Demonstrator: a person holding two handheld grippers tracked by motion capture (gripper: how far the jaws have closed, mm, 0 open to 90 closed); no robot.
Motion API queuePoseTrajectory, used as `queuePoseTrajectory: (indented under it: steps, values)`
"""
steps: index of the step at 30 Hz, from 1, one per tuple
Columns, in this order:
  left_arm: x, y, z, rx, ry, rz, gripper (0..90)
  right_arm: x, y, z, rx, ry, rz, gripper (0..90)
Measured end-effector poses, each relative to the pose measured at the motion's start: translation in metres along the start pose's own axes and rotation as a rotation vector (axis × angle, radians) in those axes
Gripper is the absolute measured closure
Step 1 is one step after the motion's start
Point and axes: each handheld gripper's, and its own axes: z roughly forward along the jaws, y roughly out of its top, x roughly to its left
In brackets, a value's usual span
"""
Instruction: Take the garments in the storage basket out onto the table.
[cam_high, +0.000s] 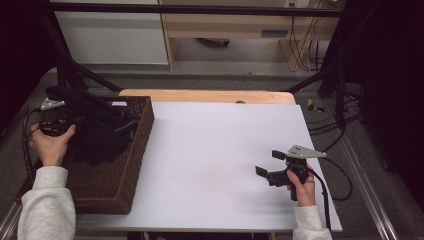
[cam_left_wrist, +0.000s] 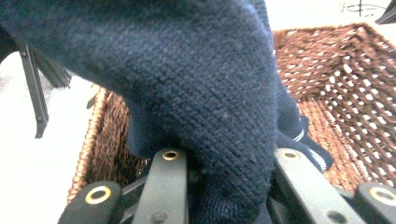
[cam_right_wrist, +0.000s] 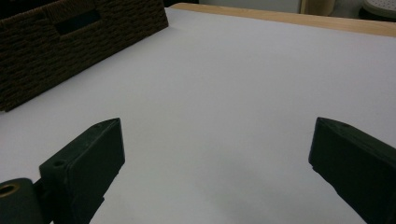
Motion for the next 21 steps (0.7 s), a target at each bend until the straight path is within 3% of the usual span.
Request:
queuePoseTrajectory:
  steps: [9,21]
  values:
    - [-0.008,0.009,-0.018,-0.039,-0.025,0.022,76.2,0.0,0.0,0.0,0.0,-0.001,-0.002,4.0]
    - [-0.011,0.022,-0.045,-0.102,-0.061,0.008,77.1,0.0,0.0,0.0,-0.001,0.0,-0.003,4.1]
